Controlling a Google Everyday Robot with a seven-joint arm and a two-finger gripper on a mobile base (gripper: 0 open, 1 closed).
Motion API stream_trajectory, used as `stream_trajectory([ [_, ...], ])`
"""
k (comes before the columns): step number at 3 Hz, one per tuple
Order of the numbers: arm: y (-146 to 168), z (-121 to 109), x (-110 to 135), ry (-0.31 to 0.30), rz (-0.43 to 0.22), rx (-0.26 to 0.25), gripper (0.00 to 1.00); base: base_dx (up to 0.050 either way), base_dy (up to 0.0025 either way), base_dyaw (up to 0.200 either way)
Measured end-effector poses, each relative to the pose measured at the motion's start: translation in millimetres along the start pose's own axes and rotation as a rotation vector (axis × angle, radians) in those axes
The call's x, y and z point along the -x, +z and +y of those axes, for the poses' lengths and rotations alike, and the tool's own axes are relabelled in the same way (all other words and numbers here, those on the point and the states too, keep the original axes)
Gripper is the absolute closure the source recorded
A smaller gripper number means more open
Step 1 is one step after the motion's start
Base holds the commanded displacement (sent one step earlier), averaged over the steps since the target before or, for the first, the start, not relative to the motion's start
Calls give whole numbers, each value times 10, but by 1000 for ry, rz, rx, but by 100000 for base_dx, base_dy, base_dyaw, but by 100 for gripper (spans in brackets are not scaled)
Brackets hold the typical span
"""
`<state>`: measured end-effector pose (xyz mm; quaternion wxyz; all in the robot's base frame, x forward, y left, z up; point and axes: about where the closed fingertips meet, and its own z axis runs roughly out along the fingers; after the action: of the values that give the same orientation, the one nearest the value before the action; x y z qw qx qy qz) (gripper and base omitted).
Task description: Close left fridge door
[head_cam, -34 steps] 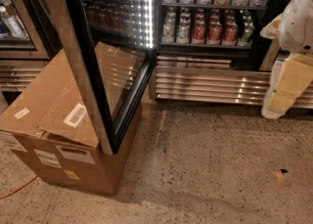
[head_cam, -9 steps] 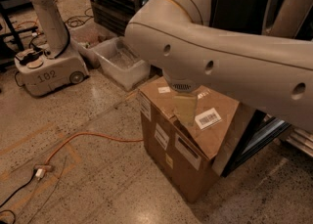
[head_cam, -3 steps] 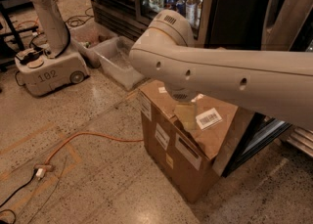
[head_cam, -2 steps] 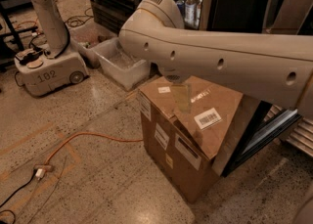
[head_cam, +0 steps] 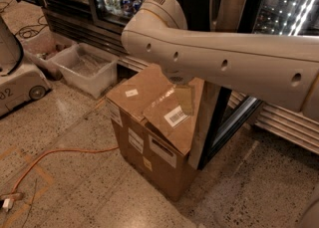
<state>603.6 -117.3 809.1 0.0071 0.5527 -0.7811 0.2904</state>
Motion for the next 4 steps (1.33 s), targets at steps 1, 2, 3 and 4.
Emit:
stream_trajectory([
  [1, 0, 0, 0, 0, 0, 0, 19, 0, 0, 0],
  [2, 0, 0, 0, 0, 0, 0, 42, 0, 0, 0],
  [3, 0, 0, 0, 0, 0, 0, 100, 0, 0, -19599],
  [4, 0, 0, 0, 0, 0, 0, 100, 0, 1, -19399],
])
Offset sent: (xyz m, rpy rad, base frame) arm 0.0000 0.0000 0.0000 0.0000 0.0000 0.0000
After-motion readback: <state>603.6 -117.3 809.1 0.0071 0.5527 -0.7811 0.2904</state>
